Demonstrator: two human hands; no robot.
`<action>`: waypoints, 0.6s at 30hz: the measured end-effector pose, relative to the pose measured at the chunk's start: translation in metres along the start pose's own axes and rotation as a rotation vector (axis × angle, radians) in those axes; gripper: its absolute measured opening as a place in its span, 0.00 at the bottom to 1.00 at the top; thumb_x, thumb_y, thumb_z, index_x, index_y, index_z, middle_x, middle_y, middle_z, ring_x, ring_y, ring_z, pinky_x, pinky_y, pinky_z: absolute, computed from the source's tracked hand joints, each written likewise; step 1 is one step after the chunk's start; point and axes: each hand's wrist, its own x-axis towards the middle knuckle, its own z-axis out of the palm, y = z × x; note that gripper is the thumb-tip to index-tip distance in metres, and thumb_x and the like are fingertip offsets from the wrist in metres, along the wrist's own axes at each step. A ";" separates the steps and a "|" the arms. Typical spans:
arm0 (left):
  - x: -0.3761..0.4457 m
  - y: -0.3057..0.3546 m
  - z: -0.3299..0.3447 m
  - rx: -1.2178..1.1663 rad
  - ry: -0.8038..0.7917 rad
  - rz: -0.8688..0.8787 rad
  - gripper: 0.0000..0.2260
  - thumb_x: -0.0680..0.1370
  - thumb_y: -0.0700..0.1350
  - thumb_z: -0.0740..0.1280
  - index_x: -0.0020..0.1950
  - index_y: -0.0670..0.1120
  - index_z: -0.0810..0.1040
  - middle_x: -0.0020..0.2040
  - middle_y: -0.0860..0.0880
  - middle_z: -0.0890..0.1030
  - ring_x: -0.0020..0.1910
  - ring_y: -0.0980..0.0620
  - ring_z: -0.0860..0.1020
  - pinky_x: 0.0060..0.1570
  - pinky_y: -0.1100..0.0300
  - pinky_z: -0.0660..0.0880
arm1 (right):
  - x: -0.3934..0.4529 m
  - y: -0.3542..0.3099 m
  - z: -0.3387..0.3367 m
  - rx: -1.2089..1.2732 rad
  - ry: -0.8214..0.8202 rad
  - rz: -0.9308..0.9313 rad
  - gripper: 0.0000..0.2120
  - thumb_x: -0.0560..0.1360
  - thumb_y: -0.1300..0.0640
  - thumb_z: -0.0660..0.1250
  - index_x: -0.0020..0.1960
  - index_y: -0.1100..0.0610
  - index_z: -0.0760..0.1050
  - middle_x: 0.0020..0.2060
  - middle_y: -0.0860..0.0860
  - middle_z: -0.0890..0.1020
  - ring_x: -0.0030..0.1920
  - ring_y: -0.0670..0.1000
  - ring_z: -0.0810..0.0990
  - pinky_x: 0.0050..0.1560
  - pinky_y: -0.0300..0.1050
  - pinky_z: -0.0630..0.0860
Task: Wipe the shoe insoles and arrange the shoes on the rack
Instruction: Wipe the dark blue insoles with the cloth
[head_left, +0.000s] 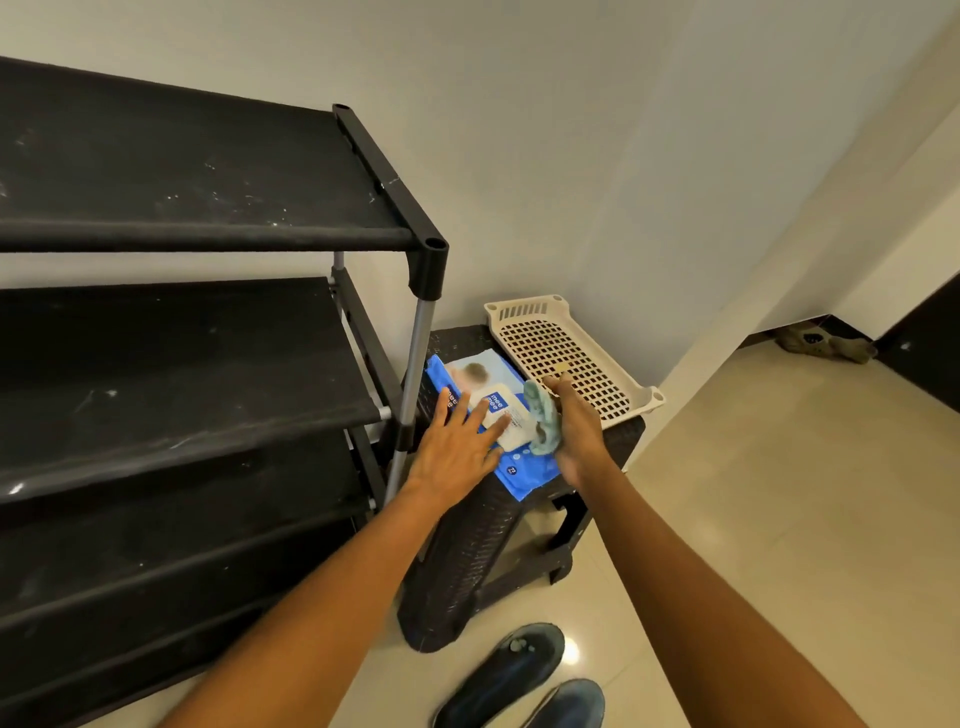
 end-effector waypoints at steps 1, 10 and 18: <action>-0.001 0.003 0.001 -0.009 0.001 -0.005 0.24 0.83 0.56 0.45 0.78 0.53 0.46 0.78 0.44 0.52 0.77 0.40 0.46 0.72 0.41 0.39 | 0.001 0.002 0.002 0.069 -0.026 0.017 0.17 0.77 0.50 0.64 0.58 0.61 0.75 0.52 0.58 0.81 0.50 0.55 0.81 0.51 0.51 0.79; -0.002 0.009 -0.002 -0.027 -0.132 -0.059 0.24 0.83 0.56 0.43 0.77 0.53 0.41 0.79 0.45 0.47 0.77 0.42 0.43 0.72 0.41 0.39 | -0.015 0.002 -0.010 -0.087 -0.052 -0.045 0.14 0.74 0.67 0.67 0.59 0.63 0.75 0.50 0.54 0.81 0.45 0.47 0.81 0.38 0.37 0.79; -0.017 0.024 -0.044 -0.190 -0.077 -0.048 0.26 0.83 0.52 0.50 0.78 0.47 0.45 0.78 0.42 0.50 0.77 0.42 0.48 0.74 0.45 0.46 | -0.061 0.008 -0.022 -0.093 0.120 -0.183 0.05 0.75 0.58 0.68 0.45 0.61 0.78 0.39 0.53 0.81 0.40 0.48 0.79 0.41 0.41 0.77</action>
